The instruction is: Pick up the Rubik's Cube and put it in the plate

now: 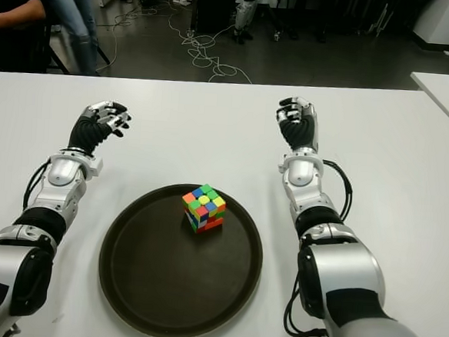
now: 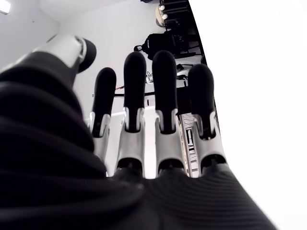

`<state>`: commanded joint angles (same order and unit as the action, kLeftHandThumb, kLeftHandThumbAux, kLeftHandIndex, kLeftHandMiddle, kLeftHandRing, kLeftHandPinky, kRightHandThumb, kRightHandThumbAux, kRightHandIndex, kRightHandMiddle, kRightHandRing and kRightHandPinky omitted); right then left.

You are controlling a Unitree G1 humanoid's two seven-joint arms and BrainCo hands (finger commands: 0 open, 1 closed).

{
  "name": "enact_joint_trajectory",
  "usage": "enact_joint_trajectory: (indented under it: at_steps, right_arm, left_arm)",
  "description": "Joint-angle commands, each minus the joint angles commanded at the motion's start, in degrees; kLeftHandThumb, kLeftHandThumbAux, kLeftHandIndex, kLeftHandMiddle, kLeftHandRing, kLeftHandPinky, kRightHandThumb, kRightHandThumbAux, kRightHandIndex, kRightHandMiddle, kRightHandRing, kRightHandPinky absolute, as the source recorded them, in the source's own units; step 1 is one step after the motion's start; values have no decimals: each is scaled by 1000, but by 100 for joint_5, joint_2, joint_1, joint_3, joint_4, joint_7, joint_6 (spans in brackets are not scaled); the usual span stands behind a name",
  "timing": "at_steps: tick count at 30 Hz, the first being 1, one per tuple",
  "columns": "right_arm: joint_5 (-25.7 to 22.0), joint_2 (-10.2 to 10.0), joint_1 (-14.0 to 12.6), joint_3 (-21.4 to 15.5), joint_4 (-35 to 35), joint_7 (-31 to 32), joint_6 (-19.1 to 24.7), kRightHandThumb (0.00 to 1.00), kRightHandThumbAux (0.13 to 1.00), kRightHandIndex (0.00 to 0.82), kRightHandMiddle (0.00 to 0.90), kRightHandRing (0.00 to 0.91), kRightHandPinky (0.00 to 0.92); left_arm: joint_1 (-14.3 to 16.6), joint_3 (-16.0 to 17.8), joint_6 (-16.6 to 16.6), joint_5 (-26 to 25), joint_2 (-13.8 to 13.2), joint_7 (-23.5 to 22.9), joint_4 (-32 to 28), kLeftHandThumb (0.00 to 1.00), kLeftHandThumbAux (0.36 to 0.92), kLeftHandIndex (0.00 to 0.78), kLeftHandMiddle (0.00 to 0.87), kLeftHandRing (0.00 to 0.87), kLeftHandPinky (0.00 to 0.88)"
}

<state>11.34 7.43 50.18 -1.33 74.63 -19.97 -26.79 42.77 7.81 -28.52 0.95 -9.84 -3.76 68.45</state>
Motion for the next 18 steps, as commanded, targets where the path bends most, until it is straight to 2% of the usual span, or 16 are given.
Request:
enact_joint_trajectory:
  at_steps: [10, 14, 18]
  right_arm:
    - [21, 14, 17, 5, 22, -76, 61, 699, 727, 420, 576, 595, 591]
    - [17, 14, 21, 1, 29, -84, 100, 701, 727, 419, 620, 652, 659]
    - [-5, -5, 15, -13, 18, -66, 88, 702, 727, 419, 666, 703, 717]
  left_arm:
    - [-1, 50, -38, -73, 8, -103, 13, 831, 680, 382, 479, 484, 555]
    - [-5, 72, -64, -97, 17, -134, 28, 828, 682, 368, 499, 534, 617]
    - [3, 94, -73, -130, 20, -187, 46, 827, 683, 366, 505, 556, 636]
